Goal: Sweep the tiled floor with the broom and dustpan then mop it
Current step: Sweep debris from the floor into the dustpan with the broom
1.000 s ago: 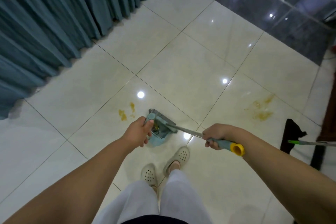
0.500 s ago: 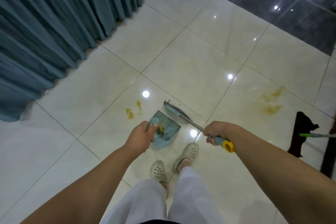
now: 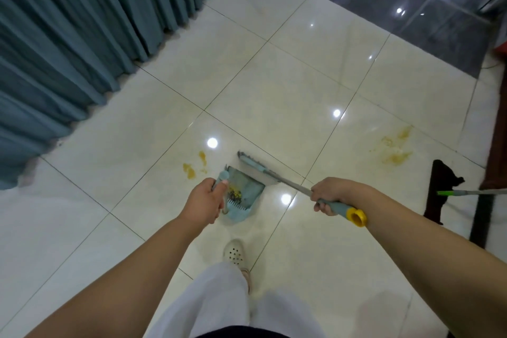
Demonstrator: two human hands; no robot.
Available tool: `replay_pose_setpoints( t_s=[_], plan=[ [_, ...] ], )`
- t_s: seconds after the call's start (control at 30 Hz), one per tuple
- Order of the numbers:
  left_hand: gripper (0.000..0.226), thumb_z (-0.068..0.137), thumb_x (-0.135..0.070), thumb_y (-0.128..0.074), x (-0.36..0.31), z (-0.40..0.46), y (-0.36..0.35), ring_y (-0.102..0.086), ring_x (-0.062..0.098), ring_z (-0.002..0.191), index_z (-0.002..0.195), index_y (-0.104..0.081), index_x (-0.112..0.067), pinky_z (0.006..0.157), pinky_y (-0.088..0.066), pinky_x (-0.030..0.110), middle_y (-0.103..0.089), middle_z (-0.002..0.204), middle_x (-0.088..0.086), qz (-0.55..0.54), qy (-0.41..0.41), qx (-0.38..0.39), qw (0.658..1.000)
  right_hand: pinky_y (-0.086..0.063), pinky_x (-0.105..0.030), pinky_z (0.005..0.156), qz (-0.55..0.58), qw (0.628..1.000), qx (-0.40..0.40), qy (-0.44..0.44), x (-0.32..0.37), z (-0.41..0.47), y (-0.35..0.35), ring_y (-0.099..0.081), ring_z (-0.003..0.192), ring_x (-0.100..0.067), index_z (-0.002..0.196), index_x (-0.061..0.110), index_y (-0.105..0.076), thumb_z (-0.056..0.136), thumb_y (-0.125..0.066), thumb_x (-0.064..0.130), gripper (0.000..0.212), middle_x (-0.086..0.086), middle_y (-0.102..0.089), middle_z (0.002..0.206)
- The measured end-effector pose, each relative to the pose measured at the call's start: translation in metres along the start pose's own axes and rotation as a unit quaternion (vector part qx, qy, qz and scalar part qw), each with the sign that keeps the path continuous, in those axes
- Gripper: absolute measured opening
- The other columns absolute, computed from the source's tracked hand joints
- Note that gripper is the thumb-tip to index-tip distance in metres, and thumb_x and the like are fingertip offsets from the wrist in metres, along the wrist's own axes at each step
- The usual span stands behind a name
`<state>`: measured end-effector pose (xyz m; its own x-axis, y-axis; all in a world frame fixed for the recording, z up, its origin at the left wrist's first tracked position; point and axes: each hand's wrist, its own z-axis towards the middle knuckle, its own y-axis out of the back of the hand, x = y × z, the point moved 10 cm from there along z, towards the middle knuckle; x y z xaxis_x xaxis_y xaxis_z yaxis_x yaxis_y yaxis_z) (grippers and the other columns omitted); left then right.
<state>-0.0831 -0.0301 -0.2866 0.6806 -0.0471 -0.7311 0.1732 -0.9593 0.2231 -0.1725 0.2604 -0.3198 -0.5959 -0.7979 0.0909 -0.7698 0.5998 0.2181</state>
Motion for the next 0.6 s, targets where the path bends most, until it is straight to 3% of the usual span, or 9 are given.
replay_pose_setpoints(
  t_s=[0.17, 0.27, 0.37, 0.5, 0.6],
  plan=[
    [0.033, 0.097, -0.036, -0.046, 0.014, -0.008, -0.005, -0.039, 0.012, 0.038, 0.087, -0.05, -0.004, 0.034, -0.032, 0.019, -0.051, 0.059, 0.004, 0.021, 0.005, -0.002, 1.0, -0.038, -0.02, 0.039, 0.017, 0.999, -0.023, 0.012, -0.002, 0.022, -0.013, -0.042, 0.047, -0.018, 0.107, -0.004, -0.049, 0.097, -0.046, 0.007, 0.015, -0.018, -0.055, 0.074],
    [0.041, 0.096, -0.044, -0.045, 0.024, -0.013, -0.009, -0.049, 0.01, 0.037, 0.088, -0.055, -0.006, 0.033, -0.035, 0.018, -0.059, 0.061, 0.003, 0.039, 0.02, 0.002, 0.999, -0.037, -0.016, 0.036, 0.015, 1.0, -0.014, 0.005, -0.023, 0.027, -0.029, -0.046, 0.038, -0.016, 0.104, -0.004, -0.049, 0.095, -0.045, 0.005, 0.013, -0.018, -0.055, 0.075],
    [0.044, 0.095, -0.05, -0.041, 0.031, -0.02, -0.022, -0.06, 0.015, 0.05, 0.087, -0.059, -0.01, 0.04, -0.044, 0.021, -0.066, 0.068, 0.006, 0.012, 0.053, 0.036, 0.998, -0.038, -0.015, 0.036, 0.026, 1.0, 0.015, 0.009, -0.053, 0.016, -0.05, -0.044, 0.028, -0.012, 0.097, -0.001, -0.05, 0.093, -0.044, 0.003, 0.009, -0.018, -0.055, 0.076],
    [0.045, 0.094, -0.052, -0.042, 0.027, -0.035, -0.041, -0.042, 0.01, 0.036, 0.076, -0.057, -0.013, 0.036, -0.034, 0.018, -0.054, 0.046, -0.004, 0.037, 0.051, 0.035, 0.997, -0.038, -0.016, 0.038, 0.055, 0.997, 0.036, 0.028, -0.098, -0.006, -0.068, -0.044, 0.039, -0.011, 0.106, -0.002, -0.051, 0.092, -0.044, 0.004, 0.016, -0.015, -0.057, 0.077],
    [0.045, 0.092, -0.053, -0.045, 0.027, -0.055, -0.066, -0.036, 0.01, 0.036, 0.072, -0.053, -0.014, 0.036, -0.031, 0.018, -0.046, 0.045, -0.003, 0.048, 0.032, 0.043, 0.997, -0.039, -0.016, 0.038, 0.105, 0.993, 0.026, 0.04, -0.139, -0.024, -0.075, -0.044, 0.043, -0.011, 0.115, -0.004, -0.05, 0.093, -0.045, 0.005, 0.025, -0.014, -0.06, 0.08]
  ],
)
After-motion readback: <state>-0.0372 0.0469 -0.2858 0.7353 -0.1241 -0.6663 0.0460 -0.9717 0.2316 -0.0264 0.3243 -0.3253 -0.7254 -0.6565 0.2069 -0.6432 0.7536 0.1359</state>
